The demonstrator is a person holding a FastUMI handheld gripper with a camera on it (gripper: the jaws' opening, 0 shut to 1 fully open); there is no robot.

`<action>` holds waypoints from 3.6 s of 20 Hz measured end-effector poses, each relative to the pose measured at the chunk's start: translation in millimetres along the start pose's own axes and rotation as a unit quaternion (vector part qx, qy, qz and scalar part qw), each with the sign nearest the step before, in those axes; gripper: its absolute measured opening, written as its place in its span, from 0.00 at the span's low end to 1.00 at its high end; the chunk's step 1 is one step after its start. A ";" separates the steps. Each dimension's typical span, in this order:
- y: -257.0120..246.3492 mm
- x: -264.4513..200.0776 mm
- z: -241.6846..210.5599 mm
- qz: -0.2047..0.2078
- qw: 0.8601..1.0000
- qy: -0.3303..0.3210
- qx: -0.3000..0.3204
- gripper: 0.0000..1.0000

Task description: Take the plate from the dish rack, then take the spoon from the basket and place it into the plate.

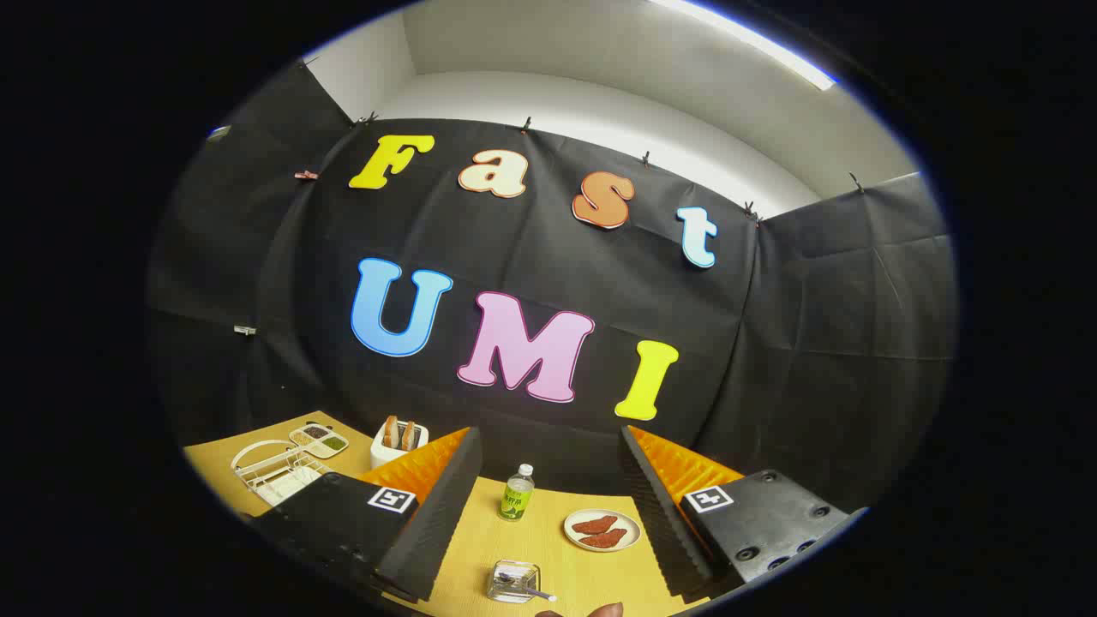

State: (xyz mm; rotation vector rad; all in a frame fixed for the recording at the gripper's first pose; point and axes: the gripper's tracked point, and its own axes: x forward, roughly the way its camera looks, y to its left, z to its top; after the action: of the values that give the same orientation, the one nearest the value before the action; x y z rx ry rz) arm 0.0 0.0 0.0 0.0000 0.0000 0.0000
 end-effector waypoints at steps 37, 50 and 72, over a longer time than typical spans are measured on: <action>140.2 57.4 -94.0 0.138 0.952 0.266 0.065 0.98; 219.7 79.5 -263.5 0.106 0.863 0.492 0.042 0.76; 182.3 87.0 -201.3 0.092 0.886 0.436 0.126 0.32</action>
State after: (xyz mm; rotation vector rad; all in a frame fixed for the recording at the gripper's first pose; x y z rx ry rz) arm 87.0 182.3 -201.3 0.2617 0.9072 0.1907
